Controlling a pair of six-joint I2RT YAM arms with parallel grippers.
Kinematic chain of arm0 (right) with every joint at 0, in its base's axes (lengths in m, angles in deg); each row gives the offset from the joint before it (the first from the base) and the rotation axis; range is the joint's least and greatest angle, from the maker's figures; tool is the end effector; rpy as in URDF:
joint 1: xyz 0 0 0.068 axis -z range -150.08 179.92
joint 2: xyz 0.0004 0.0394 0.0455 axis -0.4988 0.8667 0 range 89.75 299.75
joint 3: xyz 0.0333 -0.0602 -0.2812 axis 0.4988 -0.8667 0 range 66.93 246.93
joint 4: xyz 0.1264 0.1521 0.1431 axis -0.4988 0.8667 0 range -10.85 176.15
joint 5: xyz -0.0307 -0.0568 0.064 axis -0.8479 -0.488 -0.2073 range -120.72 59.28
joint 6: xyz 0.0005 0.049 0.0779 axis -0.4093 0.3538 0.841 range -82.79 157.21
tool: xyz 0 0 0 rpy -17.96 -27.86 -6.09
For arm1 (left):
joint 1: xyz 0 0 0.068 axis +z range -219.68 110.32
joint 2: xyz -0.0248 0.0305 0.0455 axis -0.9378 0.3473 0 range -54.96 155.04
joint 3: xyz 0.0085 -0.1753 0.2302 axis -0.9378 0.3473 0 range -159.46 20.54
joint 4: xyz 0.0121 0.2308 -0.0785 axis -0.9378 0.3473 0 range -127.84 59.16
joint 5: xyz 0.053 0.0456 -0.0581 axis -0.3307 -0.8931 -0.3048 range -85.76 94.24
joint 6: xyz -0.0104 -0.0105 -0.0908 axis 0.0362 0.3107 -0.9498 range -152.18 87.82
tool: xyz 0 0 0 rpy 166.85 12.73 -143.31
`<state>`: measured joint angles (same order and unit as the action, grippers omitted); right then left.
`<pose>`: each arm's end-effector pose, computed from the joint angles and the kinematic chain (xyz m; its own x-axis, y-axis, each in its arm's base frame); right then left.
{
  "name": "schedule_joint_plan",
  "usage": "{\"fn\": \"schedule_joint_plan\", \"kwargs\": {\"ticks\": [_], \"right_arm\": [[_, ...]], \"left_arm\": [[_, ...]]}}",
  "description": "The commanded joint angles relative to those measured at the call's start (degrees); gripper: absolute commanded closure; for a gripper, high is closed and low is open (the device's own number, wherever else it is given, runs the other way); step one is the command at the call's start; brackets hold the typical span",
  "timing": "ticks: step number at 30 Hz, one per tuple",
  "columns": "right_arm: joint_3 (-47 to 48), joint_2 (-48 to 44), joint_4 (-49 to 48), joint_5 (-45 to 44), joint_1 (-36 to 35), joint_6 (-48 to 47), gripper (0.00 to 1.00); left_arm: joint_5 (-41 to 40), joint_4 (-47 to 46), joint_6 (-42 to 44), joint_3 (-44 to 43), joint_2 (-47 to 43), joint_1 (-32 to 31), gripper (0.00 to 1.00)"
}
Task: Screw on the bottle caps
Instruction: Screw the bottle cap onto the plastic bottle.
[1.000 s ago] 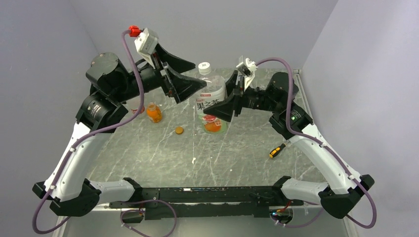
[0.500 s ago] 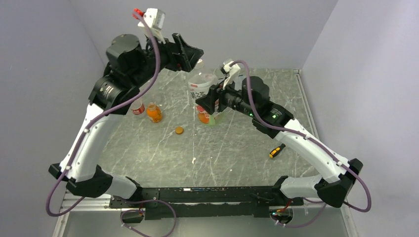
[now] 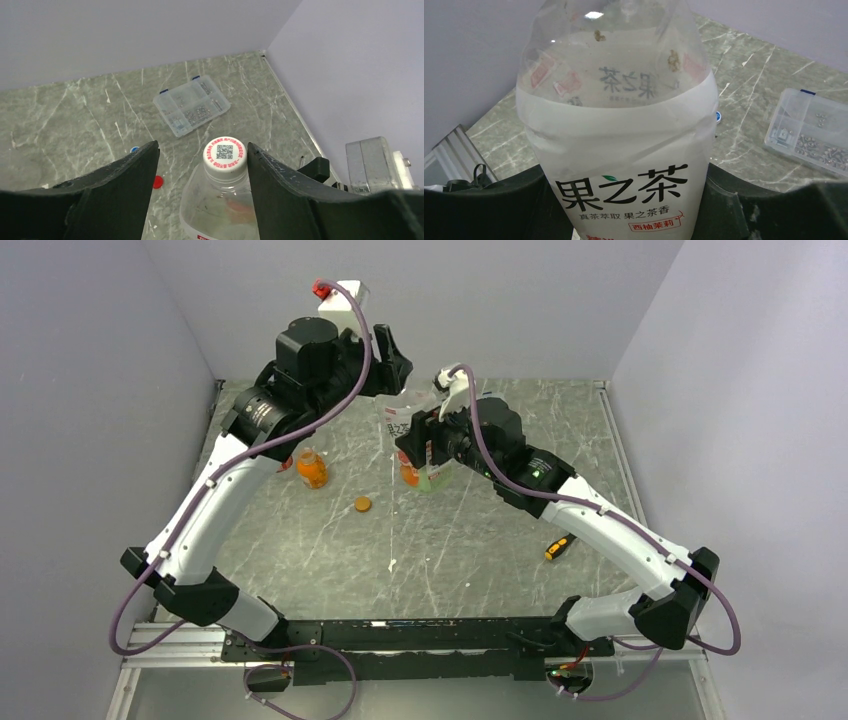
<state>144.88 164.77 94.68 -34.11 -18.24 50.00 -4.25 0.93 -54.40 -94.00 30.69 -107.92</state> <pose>0.2191 0.2374 0.4225 -0.2981 -0.0015 -0.9545 -0.6554 0.7273 0.2035 0.2598 -0.1893 0.5291 -0.3131 -0.2295 -0.9216 0.4100 0.8426 -0.3492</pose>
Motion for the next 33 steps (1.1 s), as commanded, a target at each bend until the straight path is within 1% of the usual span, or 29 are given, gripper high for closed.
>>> {"fn": "schedule_joint_plan", "kwargs": {"ticks": [1,5,15,24,33], "right_arm": [[3.3,0.0,-2.3,-1.8,-0.4,-1.2,0.92],[3.1,-0.1,-2.4,-1.9,-0.4,-1.4,0.92],[3.8,0.5,-1.8,-1.5,-0.4,-1.6,0.92],[3.8,0.6,-1.3,-1.7,-0.4,-1.8,0.92],[3.8,0.6,-0.8,-2.0,-0.4,-2.0,0.92]], "left_arm": [[-1.3,-1.6,-1.2,0.6,-1.3,-0.2,0.33],[-0.7,-1.5,-1.9,0.3,-0.5,-0.2,0.36],[1.5,-2.0,-3.2,-1.7,1.7,-0.2,0.35],[1.5,-2.6,-4.1,-2.3,2.4,-0.2,0.37],[2.1,-2.7,-4.9,-3.3,3.1,-0.1,0.37]]}}
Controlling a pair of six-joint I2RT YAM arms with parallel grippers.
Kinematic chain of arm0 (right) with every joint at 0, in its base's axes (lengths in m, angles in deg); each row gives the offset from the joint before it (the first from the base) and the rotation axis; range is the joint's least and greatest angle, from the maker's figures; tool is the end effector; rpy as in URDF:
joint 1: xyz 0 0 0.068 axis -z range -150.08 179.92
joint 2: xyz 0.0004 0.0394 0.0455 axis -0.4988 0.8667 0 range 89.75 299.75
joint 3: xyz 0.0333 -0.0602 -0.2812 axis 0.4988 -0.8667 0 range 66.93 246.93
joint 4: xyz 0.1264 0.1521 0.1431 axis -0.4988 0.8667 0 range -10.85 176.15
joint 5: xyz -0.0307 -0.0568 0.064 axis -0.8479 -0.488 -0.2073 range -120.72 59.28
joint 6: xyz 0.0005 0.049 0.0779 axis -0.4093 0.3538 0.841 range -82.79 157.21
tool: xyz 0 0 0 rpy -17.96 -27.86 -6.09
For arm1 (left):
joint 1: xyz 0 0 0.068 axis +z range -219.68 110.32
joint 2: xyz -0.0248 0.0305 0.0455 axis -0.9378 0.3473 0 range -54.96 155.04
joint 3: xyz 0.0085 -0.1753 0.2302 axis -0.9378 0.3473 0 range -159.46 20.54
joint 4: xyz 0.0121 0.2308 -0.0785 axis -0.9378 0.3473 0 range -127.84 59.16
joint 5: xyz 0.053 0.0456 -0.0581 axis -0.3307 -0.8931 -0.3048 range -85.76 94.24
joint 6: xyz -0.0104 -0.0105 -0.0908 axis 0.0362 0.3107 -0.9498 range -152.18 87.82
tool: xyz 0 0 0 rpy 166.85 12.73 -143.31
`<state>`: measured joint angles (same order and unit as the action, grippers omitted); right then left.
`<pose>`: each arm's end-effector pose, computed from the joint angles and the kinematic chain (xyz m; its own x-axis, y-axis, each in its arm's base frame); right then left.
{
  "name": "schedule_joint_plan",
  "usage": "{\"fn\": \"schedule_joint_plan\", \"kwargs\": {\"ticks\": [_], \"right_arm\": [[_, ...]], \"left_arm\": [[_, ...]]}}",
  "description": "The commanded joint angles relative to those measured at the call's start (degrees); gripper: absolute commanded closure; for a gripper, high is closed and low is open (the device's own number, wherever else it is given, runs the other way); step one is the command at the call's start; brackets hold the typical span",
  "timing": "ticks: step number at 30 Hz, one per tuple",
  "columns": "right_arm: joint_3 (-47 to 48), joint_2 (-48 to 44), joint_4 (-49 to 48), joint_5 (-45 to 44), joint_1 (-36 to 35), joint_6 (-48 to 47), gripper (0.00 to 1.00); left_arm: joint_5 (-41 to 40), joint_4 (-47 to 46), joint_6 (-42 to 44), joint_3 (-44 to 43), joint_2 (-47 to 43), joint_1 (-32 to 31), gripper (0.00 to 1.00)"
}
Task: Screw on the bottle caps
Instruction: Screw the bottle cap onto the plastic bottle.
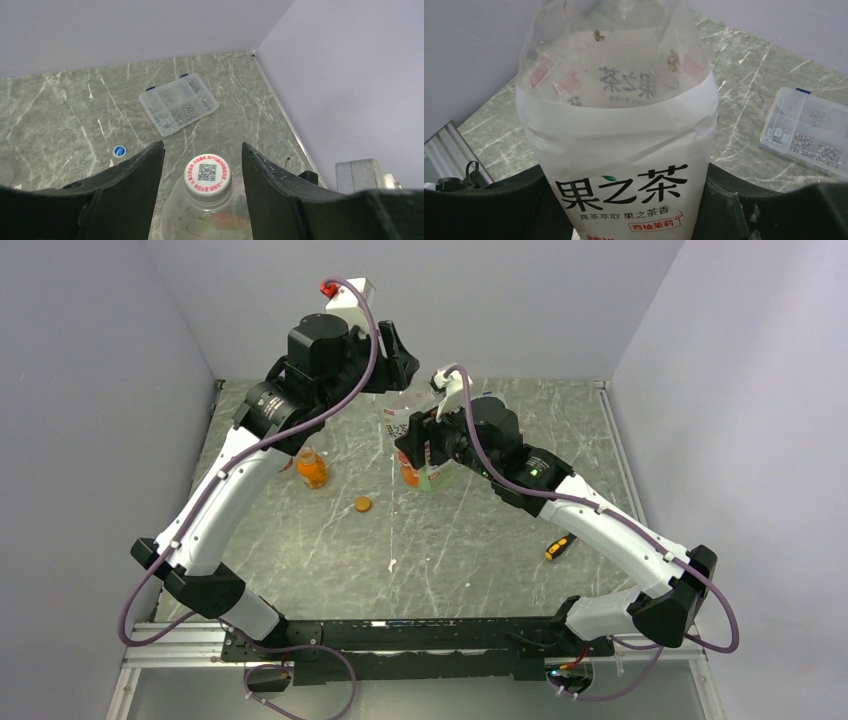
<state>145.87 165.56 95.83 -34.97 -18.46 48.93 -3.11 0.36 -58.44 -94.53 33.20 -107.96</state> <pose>0.2210 0.2396 0.4217 -0.2942 -0.0260 -0.9554 -0.6514 0.7369 0.1805 0.2723 -0.2015 0.5200 -0.3661 -0.2701 -0.8905 0.3947 0.8215 -0.4115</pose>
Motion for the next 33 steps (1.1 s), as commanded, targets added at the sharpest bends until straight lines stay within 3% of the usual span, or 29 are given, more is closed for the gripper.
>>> {"fn": "schedule_joint_plan", "kwargs": {"ticks": [1,5,12,17,24,29,33], "right_arm": [[2.9,-0.2,-1.9,-1.2,-0.2,-1.0,0.92],[3.0,0.0,-1.7,-1.3,-0.2,-1.1,0.93],[2.8,-0.9,-2.2,0.4,0.0,-1.5,0.95],[0.5,-4.1,-6.0,17.0,4.9,-0.4,0.96],[-5.0,-8.7,-19.8,48.7,10.7,6.3,0.97],[-6.8,-8.8,-31.5,62.6,10.9,14.8,0.97],[-7.6,-7.3,-46.4,70.3,10.9,26.5,0.97]], "left_arm": [[1.0,-2.0,-0.9,-2.9,0.7,0.0,0.38],[1.6,-2.3,-1.1,-2.3,0.7,0.0,0.49],[3.9,-1.1,-0.8,-1.9,0.1,0.2,0.80],[11.8,-1.9,-1.3,1.3,-2.9,2.3,1.00],[29.7,-10.8,0.1,10.2,-10.9,4.5,1.00],[45.6,-22.6,-1.0,17.9,-15.9,4.7,1.00],[58.1,-31.6,-4.8,21.6,-17.2,4.8,1.00]]}}
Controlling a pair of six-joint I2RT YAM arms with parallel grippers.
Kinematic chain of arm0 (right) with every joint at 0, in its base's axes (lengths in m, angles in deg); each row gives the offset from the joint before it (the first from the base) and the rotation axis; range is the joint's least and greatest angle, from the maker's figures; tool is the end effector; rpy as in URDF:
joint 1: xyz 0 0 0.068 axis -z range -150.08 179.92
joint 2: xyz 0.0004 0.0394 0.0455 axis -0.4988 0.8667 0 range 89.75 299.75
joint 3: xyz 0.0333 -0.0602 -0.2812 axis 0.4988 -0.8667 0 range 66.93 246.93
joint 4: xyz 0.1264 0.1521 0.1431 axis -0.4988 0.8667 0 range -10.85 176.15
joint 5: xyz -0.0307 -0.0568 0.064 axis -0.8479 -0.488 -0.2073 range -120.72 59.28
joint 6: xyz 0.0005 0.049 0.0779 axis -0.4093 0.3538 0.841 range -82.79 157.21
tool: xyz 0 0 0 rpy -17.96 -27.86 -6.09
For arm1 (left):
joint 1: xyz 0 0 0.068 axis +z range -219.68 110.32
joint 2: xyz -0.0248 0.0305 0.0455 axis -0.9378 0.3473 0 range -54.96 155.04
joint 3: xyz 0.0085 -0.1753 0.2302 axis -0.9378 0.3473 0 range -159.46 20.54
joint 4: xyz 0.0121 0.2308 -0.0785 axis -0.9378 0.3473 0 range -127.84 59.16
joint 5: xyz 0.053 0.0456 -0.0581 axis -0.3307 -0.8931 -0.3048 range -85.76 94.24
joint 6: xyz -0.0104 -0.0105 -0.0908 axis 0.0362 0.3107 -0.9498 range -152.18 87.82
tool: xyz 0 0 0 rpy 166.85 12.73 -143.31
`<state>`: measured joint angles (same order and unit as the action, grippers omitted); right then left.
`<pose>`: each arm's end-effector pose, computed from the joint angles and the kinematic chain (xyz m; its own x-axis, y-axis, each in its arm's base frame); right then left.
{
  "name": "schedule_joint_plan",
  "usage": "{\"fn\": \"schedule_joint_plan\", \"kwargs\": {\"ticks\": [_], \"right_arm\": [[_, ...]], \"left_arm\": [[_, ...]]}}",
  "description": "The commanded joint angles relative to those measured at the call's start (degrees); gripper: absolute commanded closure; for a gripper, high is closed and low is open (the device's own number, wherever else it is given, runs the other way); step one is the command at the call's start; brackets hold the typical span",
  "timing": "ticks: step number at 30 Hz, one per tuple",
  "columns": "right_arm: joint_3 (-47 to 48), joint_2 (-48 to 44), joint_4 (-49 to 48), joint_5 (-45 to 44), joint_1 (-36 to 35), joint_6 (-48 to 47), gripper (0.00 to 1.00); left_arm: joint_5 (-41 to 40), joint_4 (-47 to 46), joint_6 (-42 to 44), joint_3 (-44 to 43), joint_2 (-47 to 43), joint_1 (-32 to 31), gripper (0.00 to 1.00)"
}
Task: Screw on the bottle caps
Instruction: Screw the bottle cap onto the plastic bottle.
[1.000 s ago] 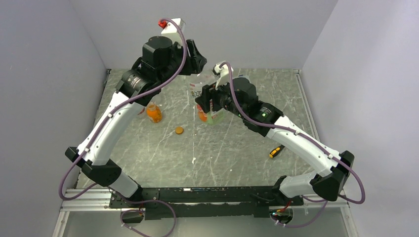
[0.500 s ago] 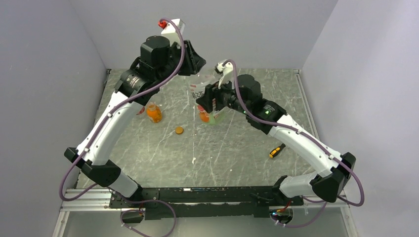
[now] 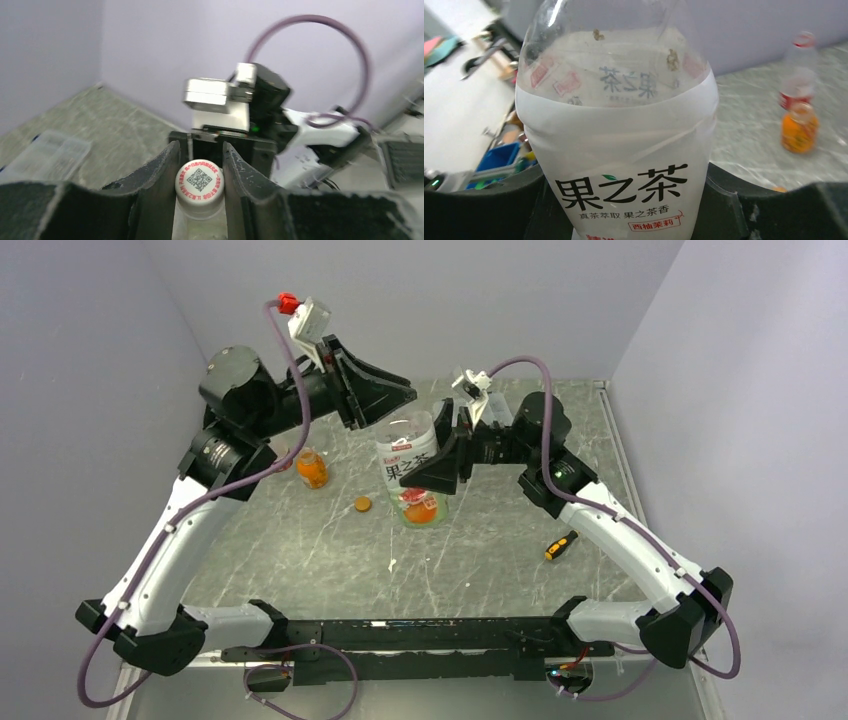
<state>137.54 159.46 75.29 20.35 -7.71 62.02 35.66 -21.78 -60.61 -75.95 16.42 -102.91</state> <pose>0.1772 0.2178 0.4512 -0.3591 0.0562 -0.9316 -0.9331 0.0009 0.3597 0.1875 -0.1744 0.5531 -0.3119 -0.2813 -0.9075 0.8526 0.3386 -0.3980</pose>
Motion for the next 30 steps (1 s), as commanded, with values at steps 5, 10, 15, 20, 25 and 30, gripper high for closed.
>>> {"fn": "schedule_joint_plan", "kwargs": {"ticks": [5,10,15,20,25,30], "right_arm": [[1.1,1.4,-42.8,20.1,-0.4,27.4,0.96],[3.9,0.1,-26.1,17.6,-1.3,15.6,0.96],[6.2,-2.7,-0.4,2.4,-1.3,-3.1,0.96],[5.2,-3.5,8.5,-13.7,-2.2,-8.4,0.98],[4.5,-3.2,12.1,-25.7,-3.9,-10.7,0.99],[6.9,0.0,15.4,-35.9,-6.2,-11.8,1.00]], "left_arm": [[32.1,-22.6,-10.7,5.2,-0.4,-0.2,1.00],[33.3,-19.6,-8.1,3.2,-0.7,-0.2,0.95],[18.3,-5.8,1.9,0.5,-3.3,-0.2,0.18],[-3.8,-0.1,4.5,-1.1,-4.1,-0.2,0.01],[-15.1,9.0,5.6,-9.5,1.0,-0.2,0.01],[-19.9,13.9,5.0,-16.1,6.1,-0.3,0.04]]}}
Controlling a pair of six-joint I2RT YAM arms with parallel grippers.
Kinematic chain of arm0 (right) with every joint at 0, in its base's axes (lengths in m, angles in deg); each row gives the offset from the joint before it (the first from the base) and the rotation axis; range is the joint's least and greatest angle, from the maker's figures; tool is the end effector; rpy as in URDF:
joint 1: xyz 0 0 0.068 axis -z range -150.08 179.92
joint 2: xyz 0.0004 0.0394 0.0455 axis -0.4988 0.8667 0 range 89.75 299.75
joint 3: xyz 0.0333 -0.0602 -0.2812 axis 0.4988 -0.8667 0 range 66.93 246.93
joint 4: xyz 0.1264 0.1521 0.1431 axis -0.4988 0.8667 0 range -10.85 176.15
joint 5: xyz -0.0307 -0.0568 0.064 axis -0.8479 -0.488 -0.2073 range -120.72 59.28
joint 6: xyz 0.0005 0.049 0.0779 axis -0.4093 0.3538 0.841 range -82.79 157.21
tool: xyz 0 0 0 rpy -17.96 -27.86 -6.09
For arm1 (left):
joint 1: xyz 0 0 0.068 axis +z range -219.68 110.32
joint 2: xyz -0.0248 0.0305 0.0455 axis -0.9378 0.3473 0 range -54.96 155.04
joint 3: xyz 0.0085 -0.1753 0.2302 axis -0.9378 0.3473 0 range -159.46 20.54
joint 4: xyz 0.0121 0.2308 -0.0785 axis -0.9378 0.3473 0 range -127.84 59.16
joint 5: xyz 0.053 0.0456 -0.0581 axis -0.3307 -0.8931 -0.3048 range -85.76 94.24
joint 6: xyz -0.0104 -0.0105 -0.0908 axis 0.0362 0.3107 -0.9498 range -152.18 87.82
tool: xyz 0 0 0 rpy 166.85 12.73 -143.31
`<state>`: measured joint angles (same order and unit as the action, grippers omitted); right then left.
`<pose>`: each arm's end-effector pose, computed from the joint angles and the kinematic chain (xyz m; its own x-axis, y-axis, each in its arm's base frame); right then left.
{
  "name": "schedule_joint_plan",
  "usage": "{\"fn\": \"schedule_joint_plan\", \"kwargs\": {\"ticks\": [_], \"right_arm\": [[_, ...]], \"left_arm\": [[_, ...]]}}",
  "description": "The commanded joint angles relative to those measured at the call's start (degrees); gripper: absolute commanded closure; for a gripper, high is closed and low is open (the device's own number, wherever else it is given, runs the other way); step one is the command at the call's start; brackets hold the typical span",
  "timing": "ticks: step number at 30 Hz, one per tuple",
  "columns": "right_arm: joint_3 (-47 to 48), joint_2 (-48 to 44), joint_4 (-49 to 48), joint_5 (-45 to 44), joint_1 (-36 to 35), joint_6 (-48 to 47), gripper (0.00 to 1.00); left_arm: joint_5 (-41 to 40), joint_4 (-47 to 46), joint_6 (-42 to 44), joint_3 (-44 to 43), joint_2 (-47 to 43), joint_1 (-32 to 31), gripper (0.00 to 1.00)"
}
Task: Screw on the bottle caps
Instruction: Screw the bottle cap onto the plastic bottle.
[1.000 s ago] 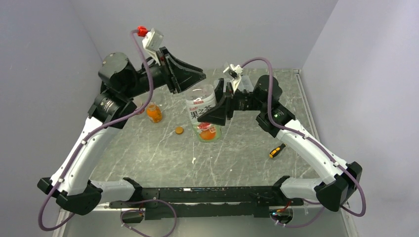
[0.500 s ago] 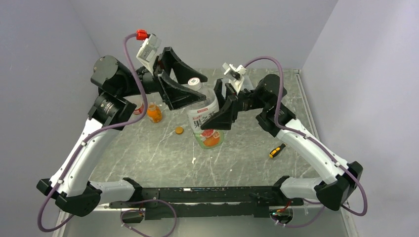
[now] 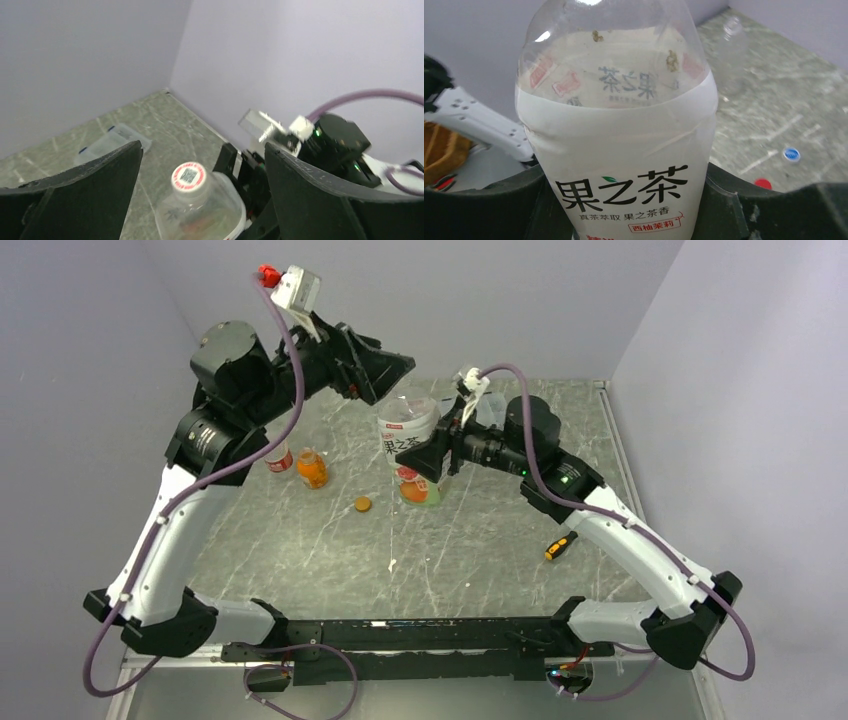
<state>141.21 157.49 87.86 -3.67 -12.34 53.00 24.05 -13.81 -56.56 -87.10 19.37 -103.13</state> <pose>0.1812 0.2155 0.4535 -0.2816 0.0717 -0.9568 -0.8923 0.3472 0.2886 0.1931 -0.1612 0.5832 -0.2067 -0.3289 -0.9215 0.7821 0.5103 -0.3576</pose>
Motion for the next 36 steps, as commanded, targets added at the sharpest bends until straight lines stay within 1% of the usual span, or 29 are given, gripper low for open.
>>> {"fn": "schedule_joint_plan", "kwargs": {"ticks": [1,5,9,11,16,20,26,32,36], "right_arm": [[3.7,2.6,3.3,-13.6,-2.0,-2.9,1.00],[5.2,4.4,4.3,-19.8,-4.1,-3.3,1.00],[6.4,5.8,4.8,-25.3,-6.3,-4.1,1.00],[6.9,6.5,5.1,-26.6,-6.7,-4.3,1.00],[7.1,7.4,4.8,-28.7,-7.4,-4.5,1.00],[7.3,7.9,5.1,-29.3,-7.5,-4.9,1.00],[7.6,8.3,5.3,-29.4,-7.5,-5.2,1.00],[7.9,8.5,5.5,-29.4,-7.5,-5.4,1.00],[8.0,8.6,5.5,-29.3,-7.5,-5.5,1.00]], "left_arm": [[-9.8,7.4,0.5,-6.1,4.1,-0.1,0.06],[-17.9,12.5,0.0,-8.7,6.7,-0.6,0.13],[-24.0,14.5,1.3,-8.7,7.7,-2.5,0.21],[-26.2,15.4,1.8,-8.8,8.3,-3.4,0.26],[-29.1,16.1,1.6,-8.3,8.8,-4.1,0.33],[-29.5,16.0,1.6,-8.0,8.8,-4.2,0.39],[-29.1,16.4,1.2,-7.9,9.6,-4.2,0.42],[-28.1,16.6,0.8,-8.1,10.7,-4.3,0.38],[-28.0,16.1,0.5,-7.7,10.9,-4.3,0.38]]}}
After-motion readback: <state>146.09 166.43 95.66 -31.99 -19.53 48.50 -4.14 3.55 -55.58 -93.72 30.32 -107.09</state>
